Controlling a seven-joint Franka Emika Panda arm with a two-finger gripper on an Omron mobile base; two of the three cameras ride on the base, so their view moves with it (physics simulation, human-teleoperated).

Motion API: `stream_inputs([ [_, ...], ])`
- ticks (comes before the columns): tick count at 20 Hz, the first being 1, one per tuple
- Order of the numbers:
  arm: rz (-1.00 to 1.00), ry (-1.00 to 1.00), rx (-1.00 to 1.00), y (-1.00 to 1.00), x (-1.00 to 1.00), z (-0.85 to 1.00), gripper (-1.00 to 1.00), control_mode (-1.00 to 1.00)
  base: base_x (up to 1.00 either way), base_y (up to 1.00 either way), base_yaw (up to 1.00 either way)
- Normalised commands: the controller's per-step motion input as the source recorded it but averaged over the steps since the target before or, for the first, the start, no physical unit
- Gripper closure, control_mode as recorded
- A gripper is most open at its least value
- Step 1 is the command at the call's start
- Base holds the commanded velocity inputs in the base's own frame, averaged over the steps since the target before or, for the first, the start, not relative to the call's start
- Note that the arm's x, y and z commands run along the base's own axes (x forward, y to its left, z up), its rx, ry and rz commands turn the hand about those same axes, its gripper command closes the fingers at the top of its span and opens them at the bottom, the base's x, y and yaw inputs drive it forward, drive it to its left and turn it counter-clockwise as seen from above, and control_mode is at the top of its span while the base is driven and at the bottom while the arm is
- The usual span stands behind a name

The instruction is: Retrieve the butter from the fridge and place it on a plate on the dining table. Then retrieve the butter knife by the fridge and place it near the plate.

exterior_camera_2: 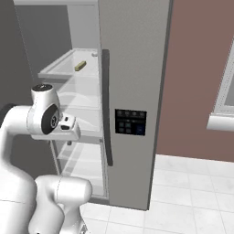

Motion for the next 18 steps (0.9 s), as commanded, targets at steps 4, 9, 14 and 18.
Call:
stream_inputs([
  [4,0.02,0.00,0.00,0.00,0.12,0.00,-1.00,-1.00,0.00,0.00,0.00],
  [9,0.11,0.00,0.00,-0.01,0.00,0.00,-1.00,-1.00,0.00,0.00,0.00],
  [14,0.25,0.02,0.00,0.01,0.25,0.00,-1.00,1.00,0.19,0.05,0.20],
  [18,0.00,0.00,0.00,0.00,0.00,0.00,-1.00,1.00,0.30,0.09,0.57],
])
